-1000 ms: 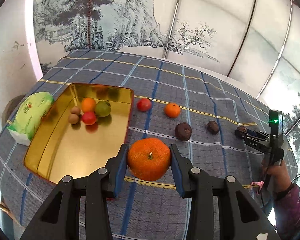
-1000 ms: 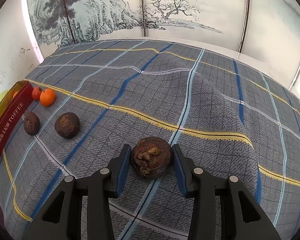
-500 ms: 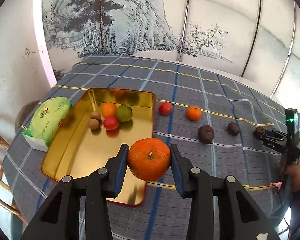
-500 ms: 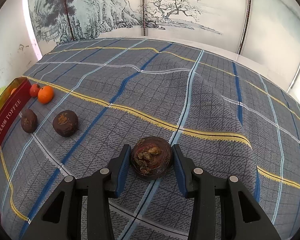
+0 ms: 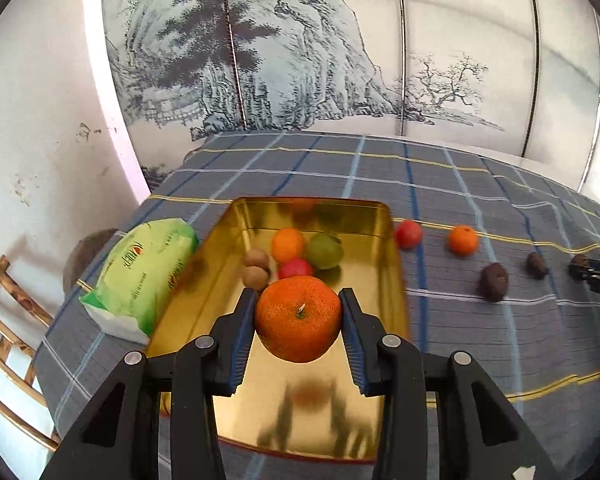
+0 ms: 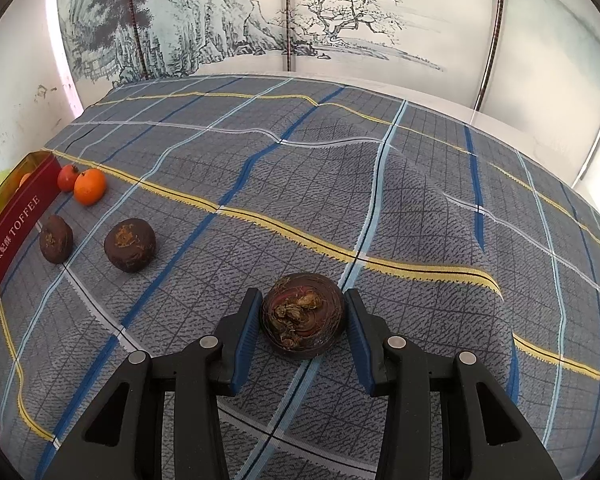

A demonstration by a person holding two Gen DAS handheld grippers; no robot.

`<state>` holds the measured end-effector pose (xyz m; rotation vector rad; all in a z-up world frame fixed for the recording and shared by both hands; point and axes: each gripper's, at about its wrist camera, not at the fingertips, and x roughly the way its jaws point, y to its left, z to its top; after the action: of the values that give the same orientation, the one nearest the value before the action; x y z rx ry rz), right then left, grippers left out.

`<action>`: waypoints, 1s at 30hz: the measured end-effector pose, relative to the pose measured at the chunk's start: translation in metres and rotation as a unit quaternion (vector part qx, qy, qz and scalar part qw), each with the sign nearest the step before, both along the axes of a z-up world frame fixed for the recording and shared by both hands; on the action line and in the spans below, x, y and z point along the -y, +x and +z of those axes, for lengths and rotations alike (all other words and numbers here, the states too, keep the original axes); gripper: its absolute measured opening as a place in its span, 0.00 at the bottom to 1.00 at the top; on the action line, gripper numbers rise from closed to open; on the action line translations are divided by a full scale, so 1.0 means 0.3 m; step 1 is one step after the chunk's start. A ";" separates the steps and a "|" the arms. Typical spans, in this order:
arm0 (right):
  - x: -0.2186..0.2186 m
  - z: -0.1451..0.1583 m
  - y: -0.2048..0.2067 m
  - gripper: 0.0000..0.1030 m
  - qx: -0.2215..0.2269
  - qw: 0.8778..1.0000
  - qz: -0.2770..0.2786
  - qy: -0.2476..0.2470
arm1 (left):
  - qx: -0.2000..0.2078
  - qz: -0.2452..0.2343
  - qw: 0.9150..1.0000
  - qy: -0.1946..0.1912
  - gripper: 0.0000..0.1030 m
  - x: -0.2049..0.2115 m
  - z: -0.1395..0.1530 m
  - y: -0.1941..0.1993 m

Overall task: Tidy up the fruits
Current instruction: 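Lower the mandarin into the tin and open the left gripper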

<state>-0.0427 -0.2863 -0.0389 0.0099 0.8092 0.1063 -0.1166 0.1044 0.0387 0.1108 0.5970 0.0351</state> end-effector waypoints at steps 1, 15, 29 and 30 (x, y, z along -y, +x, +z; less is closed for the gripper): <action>0.002 0.000 0.001 0.42 0.000 1.000 0.000 -0.001 | 0.003 -0.001 1.000 -0.001 0.36 -0.008 -0.003 0.004; -0.013 0.000 0.007 0.42 0.000 1.000 -0.001 -0.002 | 0.034 0.001 0.999 -0.003 0.36 -0.154 -0.069 0.086; -0.022 -0.001 0.011 0.42 0.000 1.000 -0.002 -0.004 | 0.025 0.003 1.000 -0.014 0.36 -0.165 -0.124 0.103; -0.022 -0.001 0.011 0.42 0.000 1.000 -0.002 -0.005 | 0.025 0.004 1.000 -0.013 0.36 -0.165 -0.124 0.103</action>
<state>-0.0394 -0.2798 -0.0392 0.0027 0.8102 0.0989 -0.0858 0.1538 0.0014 0.0815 0.5473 0.0385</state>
